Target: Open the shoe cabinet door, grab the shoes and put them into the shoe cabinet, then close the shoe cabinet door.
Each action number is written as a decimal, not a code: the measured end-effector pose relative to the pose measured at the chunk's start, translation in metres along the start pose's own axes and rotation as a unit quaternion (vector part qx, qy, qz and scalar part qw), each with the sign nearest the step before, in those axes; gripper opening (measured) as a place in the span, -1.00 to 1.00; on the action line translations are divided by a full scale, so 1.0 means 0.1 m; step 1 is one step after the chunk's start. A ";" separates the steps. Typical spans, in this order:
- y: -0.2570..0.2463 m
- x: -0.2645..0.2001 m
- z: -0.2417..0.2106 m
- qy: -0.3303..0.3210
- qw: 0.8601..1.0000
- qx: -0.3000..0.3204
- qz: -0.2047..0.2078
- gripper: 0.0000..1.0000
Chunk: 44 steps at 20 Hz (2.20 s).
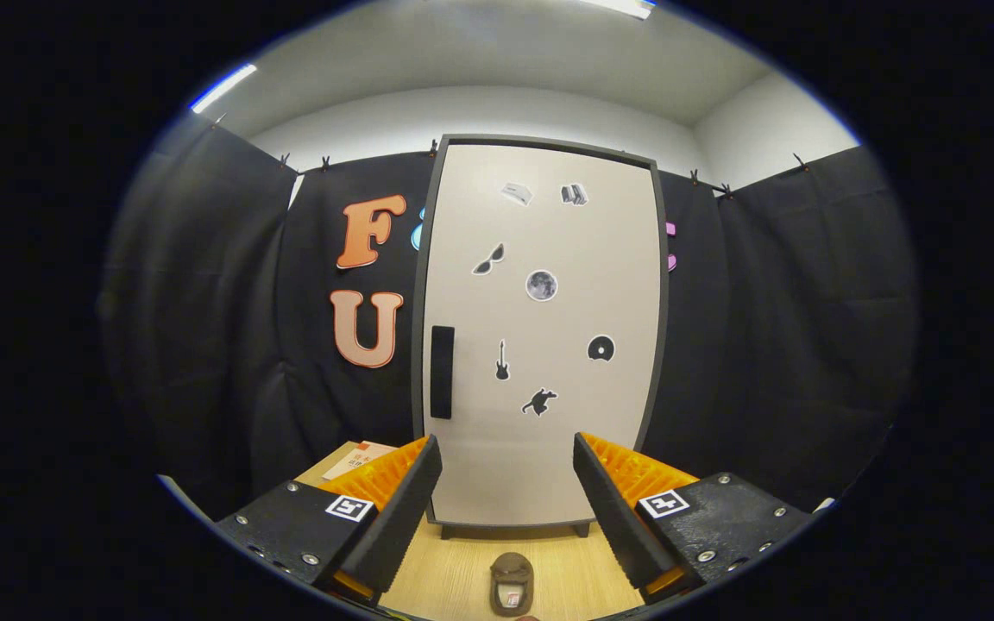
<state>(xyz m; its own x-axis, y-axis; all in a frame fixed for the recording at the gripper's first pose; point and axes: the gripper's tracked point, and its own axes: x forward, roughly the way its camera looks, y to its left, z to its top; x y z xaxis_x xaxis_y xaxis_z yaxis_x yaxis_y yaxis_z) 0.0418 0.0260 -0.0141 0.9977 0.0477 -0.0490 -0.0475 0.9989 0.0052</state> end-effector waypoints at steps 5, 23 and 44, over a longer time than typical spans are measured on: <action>0.18 0.27 -0.02 0.003 1.000 0.001 0.020 0.92; 0.85 1.84 -0.03 0.009 0.998 0.007 0.054 0.93; 0.87 2.11 -0.08 0.033 0.999 0.029 0.009 -0.39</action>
<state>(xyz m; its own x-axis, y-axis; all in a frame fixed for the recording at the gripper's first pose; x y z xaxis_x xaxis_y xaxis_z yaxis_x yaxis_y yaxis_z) 0.2474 0.1228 -0.0320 0.9912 0.0679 -0.1138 -0.0609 0.9961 0.0638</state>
